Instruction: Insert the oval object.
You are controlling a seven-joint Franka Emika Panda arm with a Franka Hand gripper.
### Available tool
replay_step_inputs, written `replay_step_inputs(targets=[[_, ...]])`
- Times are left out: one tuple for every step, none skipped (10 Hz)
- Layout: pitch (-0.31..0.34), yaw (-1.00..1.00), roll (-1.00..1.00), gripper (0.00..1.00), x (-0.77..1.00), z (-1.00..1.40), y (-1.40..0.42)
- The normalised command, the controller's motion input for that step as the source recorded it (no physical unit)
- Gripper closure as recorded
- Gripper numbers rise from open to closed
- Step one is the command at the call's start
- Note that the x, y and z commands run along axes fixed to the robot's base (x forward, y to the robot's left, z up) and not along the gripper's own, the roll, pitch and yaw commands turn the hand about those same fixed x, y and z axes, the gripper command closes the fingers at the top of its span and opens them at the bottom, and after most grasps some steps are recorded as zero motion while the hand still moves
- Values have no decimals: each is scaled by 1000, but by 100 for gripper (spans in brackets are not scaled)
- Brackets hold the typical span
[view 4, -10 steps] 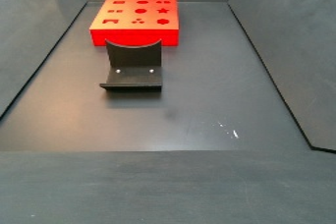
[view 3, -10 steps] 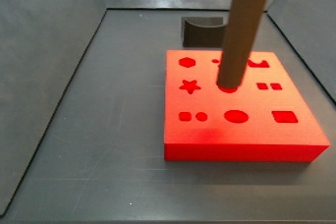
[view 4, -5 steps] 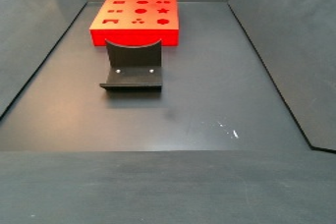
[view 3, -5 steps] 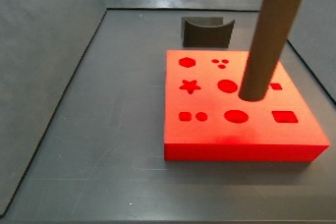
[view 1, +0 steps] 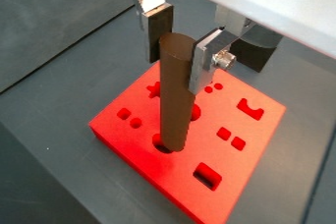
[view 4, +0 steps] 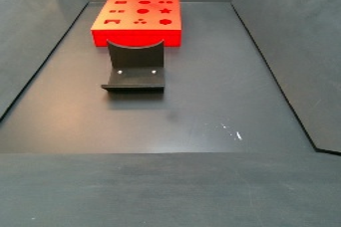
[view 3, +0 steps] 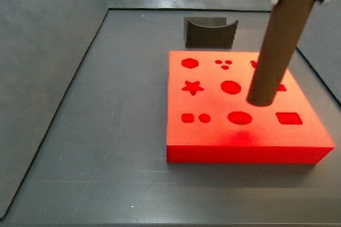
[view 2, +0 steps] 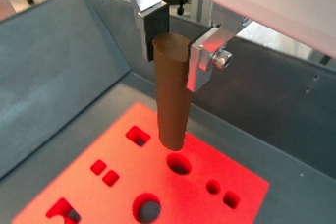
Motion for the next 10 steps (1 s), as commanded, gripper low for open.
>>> replay_step_inputs(targets=[[0, 154, 286, 100, 66, -303, 0], [17, 77, 216, 100, 103, -257, 0], [0, 0, 41, 100, 26, -37, 0], [0, 0, -6, 100, 0, 0, 0], [0, 0, 51, 100, 0, -151, 0], [0, 0, 101, 100, 0, -291, 0], [0, 0, 0, 100, 34, -177, 0], [0, 0, 0, 100, 23, -140, 0], [0, 3, 17, 100, 0, -117, -111], [0, 14, 50, 100, 0, -117, -134]])
